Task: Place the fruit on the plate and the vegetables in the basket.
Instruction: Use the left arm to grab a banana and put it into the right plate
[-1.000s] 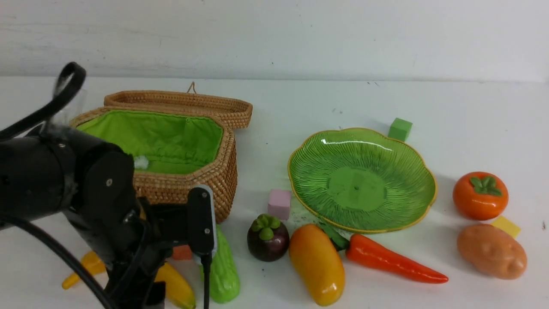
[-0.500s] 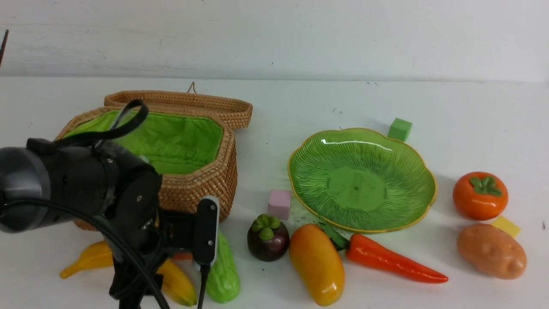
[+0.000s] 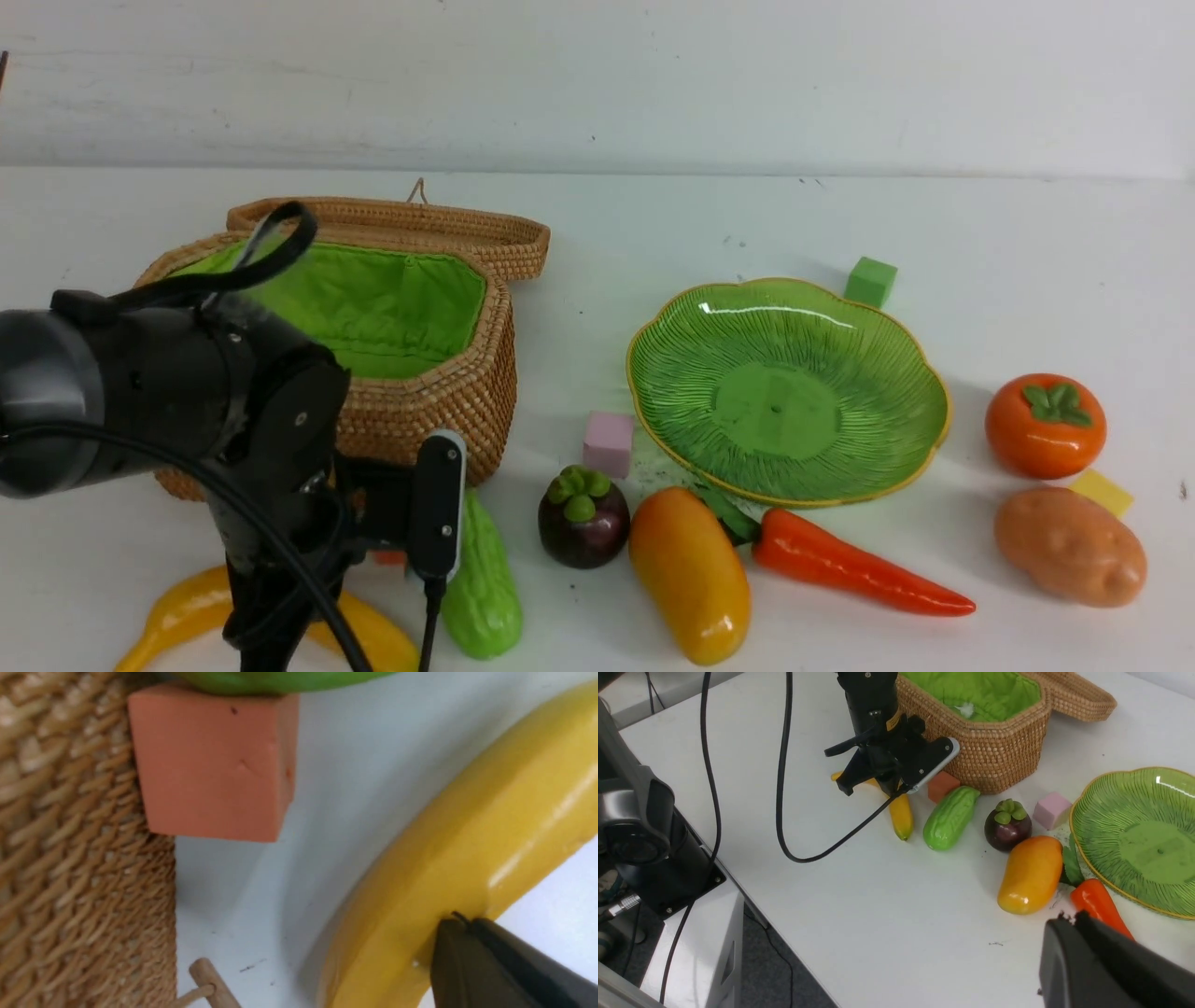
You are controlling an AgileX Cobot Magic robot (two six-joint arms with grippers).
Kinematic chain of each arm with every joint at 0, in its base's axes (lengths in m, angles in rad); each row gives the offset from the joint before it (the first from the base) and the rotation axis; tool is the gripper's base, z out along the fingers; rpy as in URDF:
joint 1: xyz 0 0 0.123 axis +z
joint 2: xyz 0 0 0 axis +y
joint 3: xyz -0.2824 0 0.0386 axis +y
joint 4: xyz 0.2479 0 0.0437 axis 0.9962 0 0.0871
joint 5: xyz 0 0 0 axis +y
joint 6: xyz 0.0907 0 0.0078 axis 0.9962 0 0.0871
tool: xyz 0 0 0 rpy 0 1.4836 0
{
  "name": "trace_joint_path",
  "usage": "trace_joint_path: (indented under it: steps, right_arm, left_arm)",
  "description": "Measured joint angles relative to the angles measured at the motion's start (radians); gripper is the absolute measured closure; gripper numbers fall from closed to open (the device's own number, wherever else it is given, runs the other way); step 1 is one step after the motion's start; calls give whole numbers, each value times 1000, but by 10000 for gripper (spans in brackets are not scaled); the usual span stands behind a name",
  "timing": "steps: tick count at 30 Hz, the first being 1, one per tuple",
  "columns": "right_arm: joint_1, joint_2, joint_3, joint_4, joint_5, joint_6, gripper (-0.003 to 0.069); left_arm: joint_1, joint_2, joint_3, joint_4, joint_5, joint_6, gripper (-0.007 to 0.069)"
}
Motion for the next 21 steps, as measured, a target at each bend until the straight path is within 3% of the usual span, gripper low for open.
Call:
trace_joint_path:
  steps: [5, 13, 17, 21]
  right_arm:
    - [0, 0, 0, 0, 0, 0, 634]
    - [0, 0, 0, -1, 0, -1, 625]
    - [0, 0, 0, -2, 0, -1, 623]
    - [0, 0, 0, -3, 0, -1, 620]
  left_arm:
    - [0, -16, 6, -16, 21, 0, 554]
    - [0, -75, 23, -64, 40, 0, 252]
    - [0, -54, 23, -68, -19, 0, 169]
    - [0, 3, 23, -42, -74, 0, 150]
